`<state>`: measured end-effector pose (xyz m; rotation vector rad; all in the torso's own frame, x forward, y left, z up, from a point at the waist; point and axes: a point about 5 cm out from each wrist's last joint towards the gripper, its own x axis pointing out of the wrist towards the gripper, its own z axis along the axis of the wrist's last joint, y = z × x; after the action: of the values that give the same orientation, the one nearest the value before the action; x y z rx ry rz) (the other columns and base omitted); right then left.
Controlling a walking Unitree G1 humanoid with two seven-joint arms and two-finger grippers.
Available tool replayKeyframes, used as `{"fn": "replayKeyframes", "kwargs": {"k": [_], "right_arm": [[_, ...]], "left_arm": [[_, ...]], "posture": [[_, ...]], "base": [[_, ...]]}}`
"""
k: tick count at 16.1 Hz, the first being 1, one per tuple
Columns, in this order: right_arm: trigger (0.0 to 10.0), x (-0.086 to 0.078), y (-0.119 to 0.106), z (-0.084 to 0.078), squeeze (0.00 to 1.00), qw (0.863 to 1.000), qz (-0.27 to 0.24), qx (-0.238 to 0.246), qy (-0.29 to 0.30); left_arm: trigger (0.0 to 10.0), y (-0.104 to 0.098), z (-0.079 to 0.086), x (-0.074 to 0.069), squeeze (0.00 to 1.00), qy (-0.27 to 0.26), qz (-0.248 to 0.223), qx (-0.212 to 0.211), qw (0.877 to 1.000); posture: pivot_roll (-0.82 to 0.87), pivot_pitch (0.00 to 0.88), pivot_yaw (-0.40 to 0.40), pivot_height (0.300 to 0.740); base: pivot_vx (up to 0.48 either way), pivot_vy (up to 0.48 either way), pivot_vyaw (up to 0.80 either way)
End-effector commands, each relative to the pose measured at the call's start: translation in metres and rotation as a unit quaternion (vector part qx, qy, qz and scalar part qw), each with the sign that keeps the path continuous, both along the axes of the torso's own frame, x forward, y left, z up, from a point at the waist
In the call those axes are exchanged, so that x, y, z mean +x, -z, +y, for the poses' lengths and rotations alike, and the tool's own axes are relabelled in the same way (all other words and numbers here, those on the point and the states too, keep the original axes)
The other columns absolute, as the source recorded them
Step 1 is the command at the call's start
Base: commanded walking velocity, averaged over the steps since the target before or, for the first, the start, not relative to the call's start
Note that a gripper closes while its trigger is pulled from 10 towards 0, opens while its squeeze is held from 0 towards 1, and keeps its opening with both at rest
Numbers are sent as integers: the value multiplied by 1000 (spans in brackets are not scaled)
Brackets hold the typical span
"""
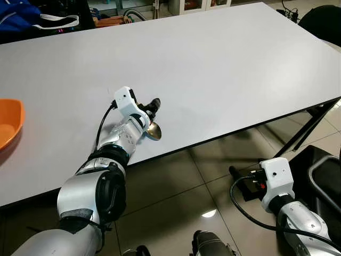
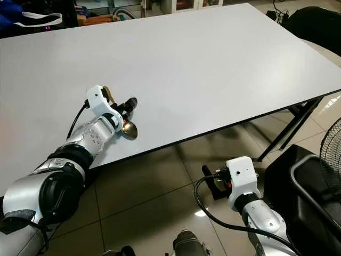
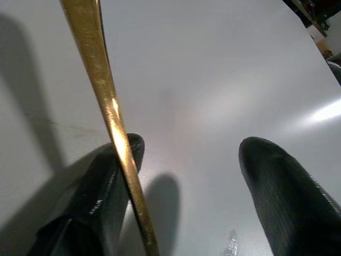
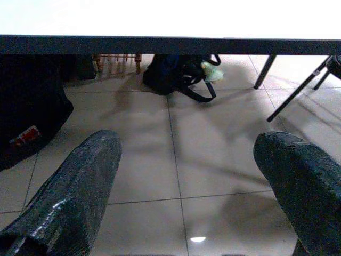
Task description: Setting the table
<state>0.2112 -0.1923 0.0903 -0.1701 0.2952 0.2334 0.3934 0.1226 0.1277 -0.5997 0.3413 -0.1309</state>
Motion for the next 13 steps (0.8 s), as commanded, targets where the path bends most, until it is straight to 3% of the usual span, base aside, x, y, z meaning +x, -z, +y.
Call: {"fn": "replayKeyframes", "kwargs": {"k": [1,10,12,13], "right_arm": [[10000,-4,6,-4,0,1000,17,-3,4],[10000,-2,7,-4,0,1000,20,-6,-3],[10000,-2,7,-4,0,1000,20,-7,-5],[10000,-3,6,-4,0,1000,20,-8,-5]], "left_arm": [[10000,40,3,-20,1000,4,93,11,996],[10000,41,7,-20,1000,15,97,37,994],[10000,40,8,-19,1000,31,105,82,991],[10000,39,10,-19,118,39,109,112,987]], "posture": [[-412,135,19,740],[-403,111,14,740],[-406,110,13,740],[-407,110,12,740]], "base": [[0,0,0],[0,0,0],[0,0,0],[0,0,0]]}}
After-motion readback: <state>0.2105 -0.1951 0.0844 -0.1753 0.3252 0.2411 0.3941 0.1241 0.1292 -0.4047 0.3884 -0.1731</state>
